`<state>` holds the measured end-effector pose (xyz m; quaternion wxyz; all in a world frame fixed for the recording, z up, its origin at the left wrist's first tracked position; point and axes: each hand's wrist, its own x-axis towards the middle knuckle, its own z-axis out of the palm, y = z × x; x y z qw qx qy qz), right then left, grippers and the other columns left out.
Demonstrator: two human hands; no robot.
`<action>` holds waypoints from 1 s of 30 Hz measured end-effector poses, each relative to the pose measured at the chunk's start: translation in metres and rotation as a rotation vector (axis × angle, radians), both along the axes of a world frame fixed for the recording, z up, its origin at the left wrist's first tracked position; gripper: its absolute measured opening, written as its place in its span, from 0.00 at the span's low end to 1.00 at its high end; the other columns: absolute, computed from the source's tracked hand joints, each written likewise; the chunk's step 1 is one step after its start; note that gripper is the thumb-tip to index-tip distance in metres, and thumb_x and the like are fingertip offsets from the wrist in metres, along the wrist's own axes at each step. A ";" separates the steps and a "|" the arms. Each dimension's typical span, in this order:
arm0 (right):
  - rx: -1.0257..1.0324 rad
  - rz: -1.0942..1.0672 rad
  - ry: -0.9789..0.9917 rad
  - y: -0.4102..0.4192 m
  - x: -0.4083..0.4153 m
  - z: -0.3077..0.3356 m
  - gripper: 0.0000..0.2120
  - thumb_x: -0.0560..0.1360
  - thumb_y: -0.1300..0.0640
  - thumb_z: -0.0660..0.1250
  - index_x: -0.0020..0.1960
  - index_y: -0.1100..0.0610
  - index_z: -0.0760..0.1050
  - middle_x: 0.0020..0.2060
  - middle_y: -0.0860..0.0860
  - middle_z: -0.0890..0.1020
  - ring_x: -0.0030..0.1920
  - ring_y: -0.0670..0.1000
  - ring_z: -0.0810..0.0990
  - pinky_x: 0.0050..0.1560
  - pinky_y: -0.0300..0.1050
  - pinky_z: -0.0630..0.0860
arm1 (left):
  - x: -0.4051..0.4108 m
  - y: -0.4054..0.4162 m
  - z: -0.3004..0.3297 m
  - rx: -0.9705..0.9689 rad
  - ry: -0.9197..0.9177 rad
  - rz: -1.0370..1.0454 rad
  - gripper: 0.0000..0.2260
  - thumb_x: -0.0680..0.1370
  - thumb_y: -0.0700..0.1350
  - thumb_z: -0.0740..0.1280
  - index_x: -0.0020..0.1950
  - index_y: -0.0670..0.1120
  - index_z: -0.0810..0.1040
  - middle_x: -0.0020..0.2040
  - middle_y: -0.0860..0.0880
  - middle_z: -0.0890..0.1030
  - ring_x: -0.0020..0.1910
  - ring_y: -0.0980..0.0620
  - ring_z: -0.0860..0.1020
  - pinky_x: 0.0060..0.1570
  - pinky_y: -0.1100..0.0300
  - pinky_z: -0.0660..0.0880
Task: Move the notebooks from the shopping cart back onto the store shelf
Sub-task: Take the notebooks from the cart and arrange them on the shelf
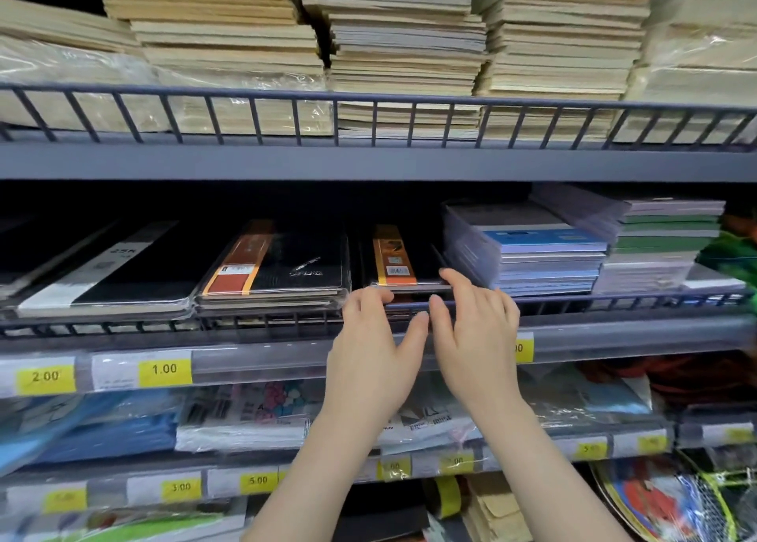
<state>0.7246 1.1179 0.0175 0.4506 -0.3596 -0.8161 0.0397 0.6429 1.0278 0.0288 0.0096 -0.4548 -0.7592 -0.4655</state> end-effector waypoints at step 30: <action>0.062 -0.046 0.235 0.003 0.001 -0.003 0.04 0.75 0.53 0.65 0.47 0.53 0.75 0.38 0.45 0.81 0.41 0.44 0.73 0.53 0.34 0.59 | -0.005 0.003 -0.034 0.145 0.188 -0.013 0.29 0.77 0.48 0.62 0.75 0.57 0.54 0.66 0.50 0.62 0.26 0.55 0.69 0.27 0.70 0.66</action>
